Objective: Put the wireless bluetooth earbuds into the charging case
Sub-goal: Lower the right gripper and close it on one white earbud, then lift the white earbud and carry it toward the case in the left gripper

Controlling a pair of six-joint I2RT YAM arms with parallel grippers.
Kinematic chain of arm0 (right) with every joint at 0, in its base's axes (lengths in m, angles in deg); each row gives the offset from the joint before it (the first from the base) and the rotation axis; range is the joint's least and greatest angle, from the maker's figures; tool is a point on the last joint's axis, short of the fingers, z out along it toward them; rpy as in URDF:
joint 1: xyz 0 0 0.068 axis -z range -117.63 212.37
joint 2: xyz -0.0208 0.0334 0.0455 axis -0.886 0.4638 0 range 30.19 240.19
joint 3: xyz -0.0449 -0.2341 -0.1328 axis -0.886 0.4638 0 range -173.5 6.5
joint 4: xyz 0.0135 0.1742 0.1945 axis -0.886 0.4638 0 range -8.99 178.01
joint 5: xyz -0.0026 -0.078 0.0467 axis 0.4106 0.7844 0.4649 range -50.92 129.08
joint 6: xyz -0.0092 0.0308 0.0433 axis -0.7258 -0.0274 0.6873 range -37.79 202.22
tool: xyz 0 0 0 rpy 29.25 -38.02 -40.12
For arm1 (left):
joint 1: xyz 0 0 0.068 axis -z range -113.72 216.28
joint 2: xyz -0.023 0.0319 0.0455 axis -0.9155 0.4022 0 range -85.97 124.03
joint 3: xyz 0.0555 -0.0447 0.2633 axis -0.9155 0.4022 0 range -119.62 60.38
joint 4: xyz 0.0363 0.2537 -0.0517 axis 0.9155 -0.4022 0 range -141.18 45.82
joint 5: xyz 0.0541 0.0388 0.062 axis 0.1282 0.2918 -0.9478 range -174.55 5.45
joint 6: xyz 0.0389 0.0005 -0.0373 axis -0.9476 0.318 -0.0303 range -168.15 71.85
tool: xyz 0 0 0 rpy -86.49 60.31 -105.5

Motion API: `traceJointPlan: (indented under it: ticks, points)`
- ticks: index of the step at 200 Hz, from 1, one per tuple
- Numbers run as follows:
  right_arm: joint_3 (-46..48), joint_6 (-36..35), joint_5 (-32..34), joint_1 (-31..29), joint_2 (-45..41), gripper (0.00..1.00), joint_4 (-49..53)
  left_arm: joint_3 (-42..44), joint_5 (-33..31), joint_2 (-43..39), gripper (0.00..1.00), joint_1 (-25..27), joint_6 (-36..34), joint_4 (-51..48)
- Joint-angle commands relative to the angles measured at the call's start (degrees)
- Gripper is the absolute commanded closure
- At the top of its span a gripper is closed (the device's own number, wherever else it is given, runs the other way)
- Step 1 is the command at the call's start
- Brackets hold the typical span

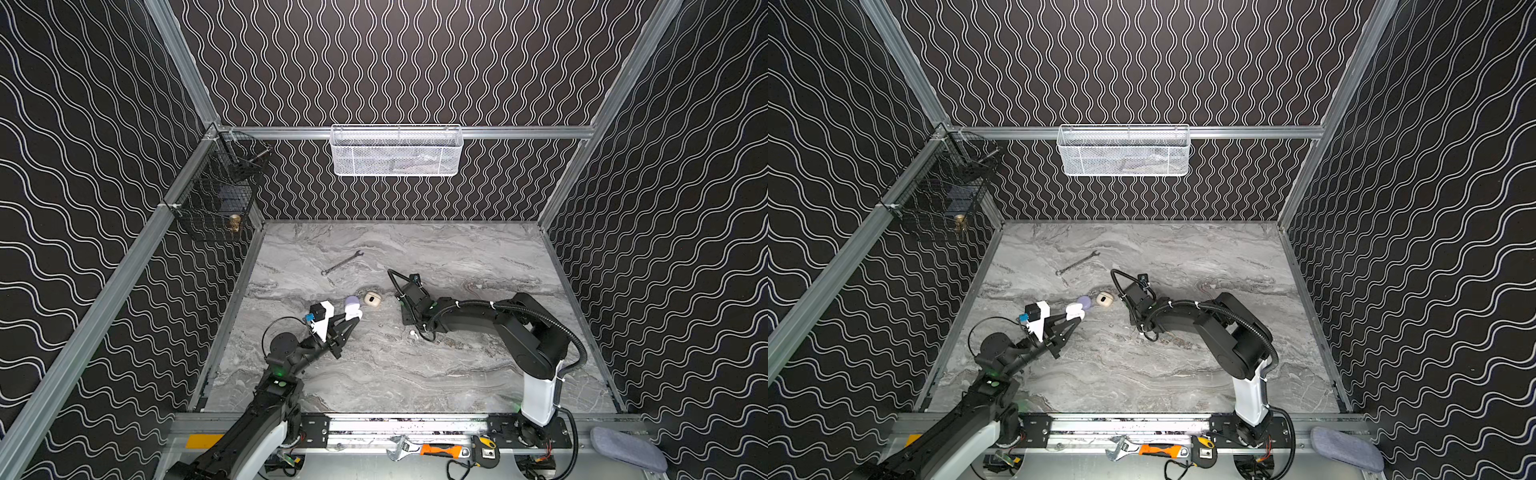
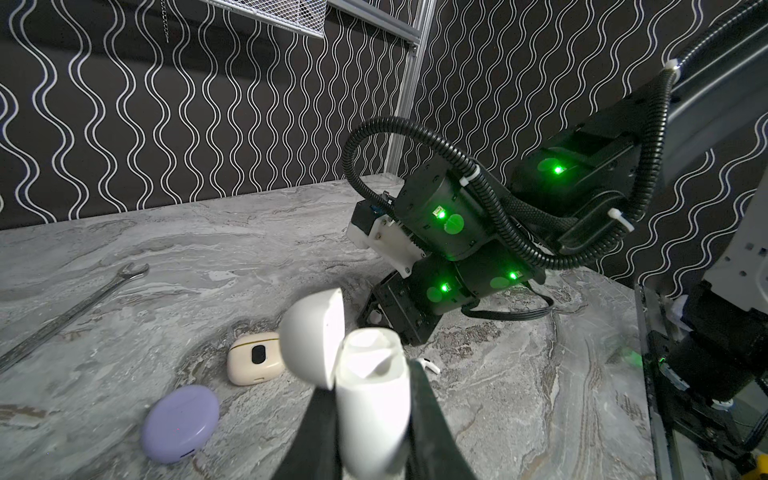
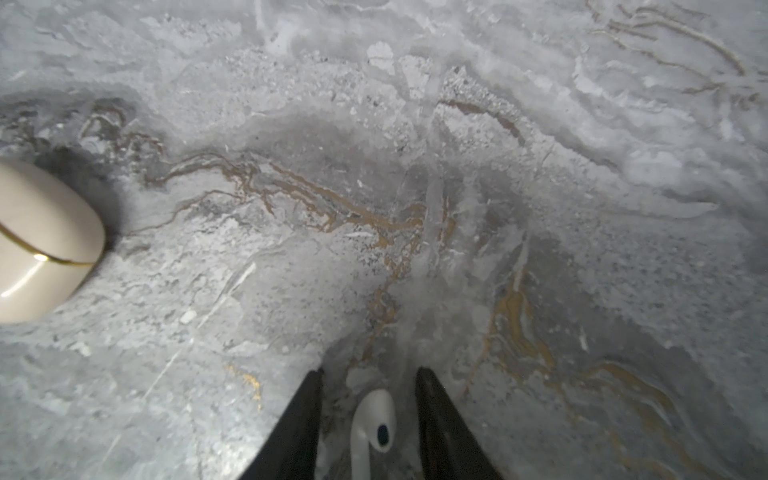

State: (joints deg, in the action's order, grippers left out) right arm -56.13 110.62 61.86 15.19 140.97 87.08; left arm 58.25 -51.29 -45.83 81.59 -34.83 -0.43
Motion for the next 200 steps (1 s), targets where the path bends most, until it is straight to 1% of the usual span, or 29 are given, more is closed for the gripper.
traceJointPlan:
  ticks: [1,18,52,119,152,198,200]
  points:
    - [0.4,0.1,-2.3,0.0,0.3,0.68,2.5,0.1,0.0,0.1,1.00,-0.1,-0.4,1.3]
    - [0.7,0.3,-2.8,0.0,0.2,0.72,2.3,0.0,-0.1,0.2,1.00,-0.1,-0.4,1.6]
    - [0.9,0.5,-3.3,0.0,0.1,0.76,2.5,0.0,-0.1,0.4,1.00,0.0,-0.4,1.5]
    - [2.4,1.1,-3.4,-0.1,-1.2,0.77,1.8,-0.1,-0.3,0.2,1.00,0.0,-0.5,1.2]
    - [2.6,1.2,-4.0,-0.1,-1.2,0.82,1.3,-0.1,-0.3,0.2,1.00,0.0,-0.5,1.0]
    - [4.3,2.2,-4.9,-0.1,-1.7,0.85,-1.3,-0.3,-0.3,0.1,1.00,0.0,-0.4,1.0]
    - [4.4,2.3,-5.0,0.0,-3.0,0.85,-1.6,-0.3,-0.2,0.0,1.00,-0.1,-0.4,1.1]
